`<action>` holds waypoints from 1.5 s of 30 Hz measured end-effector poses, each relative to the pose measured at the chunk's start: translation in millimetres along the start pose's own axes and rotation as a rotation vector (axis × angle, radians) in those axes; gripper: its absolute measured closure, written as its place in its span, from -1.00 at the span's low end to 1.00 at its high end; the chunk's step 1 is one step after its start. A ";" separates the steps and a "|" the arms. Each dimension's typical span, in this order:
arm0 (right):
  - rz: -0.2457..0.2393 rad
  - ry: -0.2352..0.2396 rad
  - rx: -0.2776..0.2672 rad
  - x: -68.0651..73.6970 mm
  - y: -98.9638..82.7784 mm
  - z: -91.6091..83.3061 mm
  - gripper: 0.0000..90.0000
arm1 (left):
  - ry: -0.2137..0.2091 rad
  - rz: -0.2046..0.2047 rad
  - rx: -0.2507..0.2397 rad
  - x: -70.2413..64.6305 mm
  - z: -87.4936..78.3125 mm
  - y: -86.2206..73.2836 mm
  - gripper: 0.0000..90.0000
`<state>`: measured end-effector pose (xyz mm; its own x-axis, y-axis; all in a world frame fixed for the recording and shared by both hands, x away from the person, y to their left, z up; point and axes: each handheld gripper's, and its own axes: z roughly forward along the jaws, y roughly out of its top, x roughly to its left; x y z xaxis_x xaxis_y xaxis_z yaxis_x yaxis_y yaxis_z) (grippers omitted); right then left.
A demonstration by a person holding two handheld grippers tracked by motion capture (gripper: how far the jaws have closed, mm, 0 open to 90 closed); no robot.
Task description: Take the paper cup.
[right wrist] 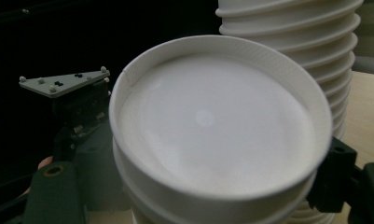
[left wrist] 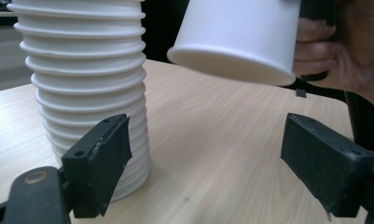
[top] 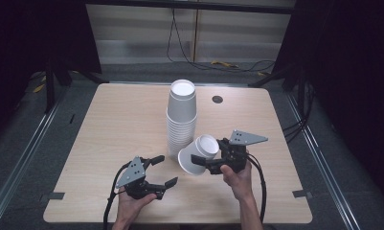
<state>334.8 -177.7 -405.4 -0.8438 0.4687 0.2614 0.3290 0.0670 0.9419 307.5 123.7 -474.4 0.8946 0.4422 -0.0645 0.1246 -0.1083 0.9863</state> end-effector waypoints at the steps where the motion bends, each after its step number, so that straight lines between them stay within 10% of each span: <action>1: -0.002 0.004 0.000 0.0 -1.2 1.0 -0.52 | -0.011 0.008 -0.003 -0.5 -0.1 0.7 -0.65; 21: -0.009 0.072 0.057 2.7 -21.2 15.7 -0.52 | -0.099 0.038 -0.030 -4.8 4.8 6.6 -0.66; 45: -0.046 0.187 0.073 10.3 -28.6 35.1 -0.51 | -0.184 0.004 0.051 -1.0 24.4 3.3 -0.77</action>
<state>331.5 -143.8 -437.0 -0.9204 0.2928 0.2592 0.3123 0.1512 0.9379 317.5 101.2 -474.7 0.9580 0.2716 -0.0924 0.1388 -0.1571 0.9778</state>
